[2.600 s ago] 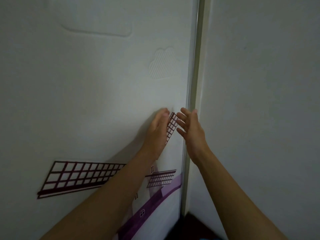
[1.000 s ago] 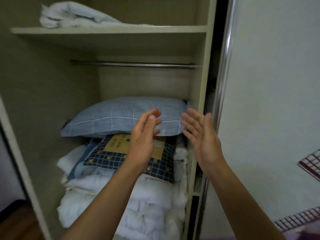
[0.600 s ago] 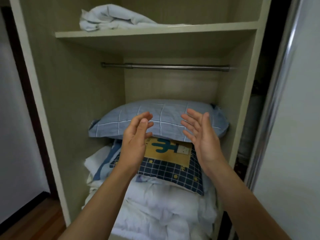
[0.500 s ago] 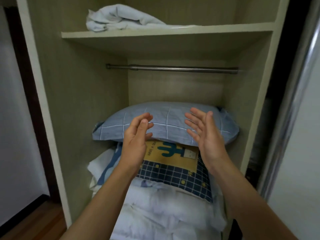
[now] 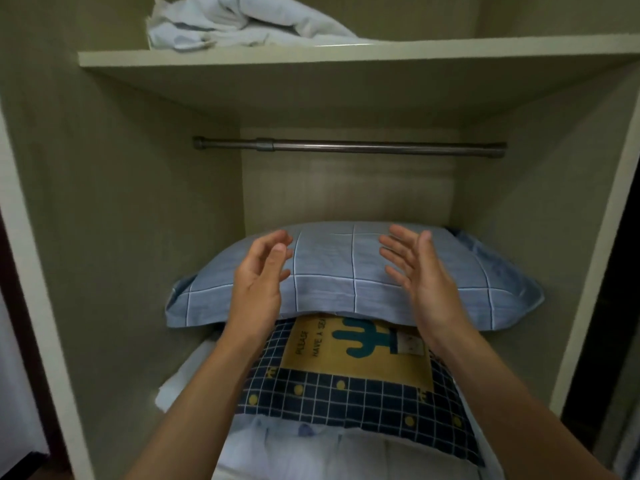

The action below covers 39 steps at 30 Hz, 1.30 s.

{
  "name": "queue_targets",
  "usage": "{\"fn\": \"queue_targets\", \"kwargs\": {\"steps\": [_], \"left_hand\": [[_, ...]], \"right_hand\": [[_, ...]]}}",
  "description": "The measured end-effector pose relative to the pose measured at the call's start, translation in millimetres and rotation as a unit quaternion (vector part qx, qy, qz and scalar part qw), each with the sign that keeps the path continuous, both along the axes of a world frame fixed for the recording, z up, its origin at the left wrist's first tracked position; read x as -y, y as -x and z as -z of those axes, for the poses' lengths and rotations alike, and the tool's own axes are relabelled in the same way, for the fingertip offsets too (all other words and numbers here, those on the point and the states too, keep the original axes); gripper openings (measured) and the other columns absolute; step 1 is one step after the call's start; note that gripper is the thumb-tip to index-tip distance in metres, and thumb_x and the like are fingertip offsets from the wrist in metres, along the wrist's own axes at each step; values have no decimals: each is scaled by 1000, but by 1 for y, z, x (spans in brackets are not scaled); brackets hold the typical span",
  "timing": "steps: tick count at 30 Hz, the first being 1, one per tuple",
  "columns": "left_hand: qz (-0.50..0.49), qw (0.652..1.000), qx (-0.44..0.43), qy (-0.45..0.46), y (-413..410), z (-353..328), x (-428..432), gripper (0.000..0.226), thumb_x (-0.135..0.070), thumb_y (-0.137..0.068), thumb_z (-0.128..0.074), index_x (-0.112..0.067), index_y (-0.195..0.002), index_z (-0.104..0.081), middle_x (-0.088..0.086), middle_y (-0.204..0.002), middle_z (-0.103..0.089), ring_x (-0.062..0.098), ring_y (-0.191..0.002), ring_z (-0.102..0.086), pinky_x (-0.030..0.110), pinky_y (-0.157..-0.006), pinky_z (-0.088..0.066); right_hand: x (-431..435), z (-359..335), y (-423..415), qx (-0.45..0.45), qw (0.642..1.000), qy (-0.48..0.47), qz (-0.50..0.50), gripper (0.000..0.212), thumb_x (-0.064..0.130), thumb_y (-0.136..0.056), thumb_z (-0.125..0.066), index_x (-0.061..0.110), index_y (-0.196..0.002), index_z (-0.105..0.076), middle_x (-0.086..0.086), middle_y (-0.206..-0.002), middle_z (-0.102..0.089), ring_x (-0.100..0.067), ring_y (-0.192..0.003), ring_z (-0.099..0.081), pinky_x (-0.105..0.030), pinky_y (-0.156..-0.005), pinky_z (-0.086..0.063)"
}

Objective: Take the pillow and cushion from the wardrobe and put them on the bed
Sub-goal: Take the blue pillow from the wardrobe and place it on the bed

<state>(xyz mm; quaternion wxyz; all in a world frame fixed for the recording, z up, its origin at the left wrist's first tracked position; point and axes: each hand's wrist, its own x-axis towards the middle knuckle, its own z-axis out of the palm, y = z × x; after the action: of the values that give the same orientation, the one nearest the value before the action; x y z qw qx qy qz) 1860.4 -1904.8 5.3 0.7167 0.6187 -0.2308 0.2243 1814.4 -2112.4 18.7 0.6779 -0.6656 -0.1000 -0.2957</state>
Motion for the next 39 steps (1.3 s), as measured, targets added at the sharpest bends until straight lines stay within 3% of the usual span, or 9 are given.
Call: {"fn": "queue_targets", "kwargs": {"steps": [6, 10, 14, 16, 20, 25, 28, 35, 39], "left_hand": [[-32, 998, -25, -39, -54, 2, 8, 25, -27, -100, -51, -22, -120, -64, -13, -121, -67, 3, -110, -63, 35, -98, -52], [-45, 995, -25, -80, -91, -9, 18, 23, -20, -98, -55, -21, -119, -66, -12, -117, -68, -1, -108, -62, 31, -100, -49], [-67, 987, -30, -140, -131, -8, 23, 24, -22, -94, -62, -22, -118, -65, -10, -118, -66, 4, -111, -60, 20, -92, -49], [-81, 974, -39, -206, -155, -5, 24, 33, -25, -92, -65, -20, -125, -61, -6, -127, -62, 9, -115, -57, 8, -79, -47], [-195, 901, -24, -388, -208, -3, 16, 52, -39, -89, -66, -14, -134, -56, 7, -135, -61, 27, -124, -55, 35, -102, -44], [-238, 819, -109, -510, -261, 1, -16, 74, -72, -87, -41, -25, -145, -43, 12, -148, -47, 36, -134, -42, 47, -111, -32], [-243, 794, -102, -548, -274, 11, -24, 78, -81, -83, -32, -33, -143, -43, 8, -146, -49, 36, -131, -45, 50, -107, -34], [-255, 806, -50, -532, -274, 42, -22, 25, -46, -92, -55, -28, -105, -67, 2, -116, -65, 29, -112, -56, 44, -93, -42], [-293, 827, 26, -479, -274, 73, -24, 14, -20, -95, -53, -17, -92, -66, 7, -101, -69, 33, -98, -57, 41, -82, -37]], "right_hand": [[20, 7, -52, -1, 1000, -1, 11, 71, 65, -86, -25, 24, -137, -52, 2, -136, -60, -9, -127, -55, -37, -114, -39], [44, 5, -89, -8, 998, 9, 55, 51, 50, -102, -25, 24, -138, -51, 1, -139, -57, -12, -129, -53, -36, -115, -36], [61, 6, -125, -22, 993, 51, 104, 34, 41, -101, -46, 28, -131, -56, 9, -130, -61, 2, -117, -56, -9, -96, -41], [67, 8, -145, -41, 980, 124, 148, 38, 35, -96, -59, 24, -133, -57, 5, -131, -61, 0, -114, -57, -11, -93, -39], [84, 10, -169, -88, 911, 298, 272, 57, 36, -86, -72, 15, -136, -55, -11, -137, -57, -28, -128, -50, -39, -110, -38], [106, 9, -189, -206, 778, 471, 361, 70, 62, -87, -55, 24, -145, -44, -11, -152, -43, -30, -140, -36, -42, -116, -22], [103, 23, -197, -225, 756, 491, 370, 63, 63, -89, -48, 27, -141, -48, -7, -149, -47, -29, -138, -39, -44, -114, -23], [84, 64, -200, -160, 764, 457, 427, 11, 31, -88, -64, 21, -88, -69, -5, -95, -69, -30, -99, -62, -39, -92, -36], [77, 77, -197, -100, 794, 414, 434, 18, 17, -90, -65, 14, -73, -59, -8, -77, -65, -33, -78, -61, -40, -81, -41]]}}
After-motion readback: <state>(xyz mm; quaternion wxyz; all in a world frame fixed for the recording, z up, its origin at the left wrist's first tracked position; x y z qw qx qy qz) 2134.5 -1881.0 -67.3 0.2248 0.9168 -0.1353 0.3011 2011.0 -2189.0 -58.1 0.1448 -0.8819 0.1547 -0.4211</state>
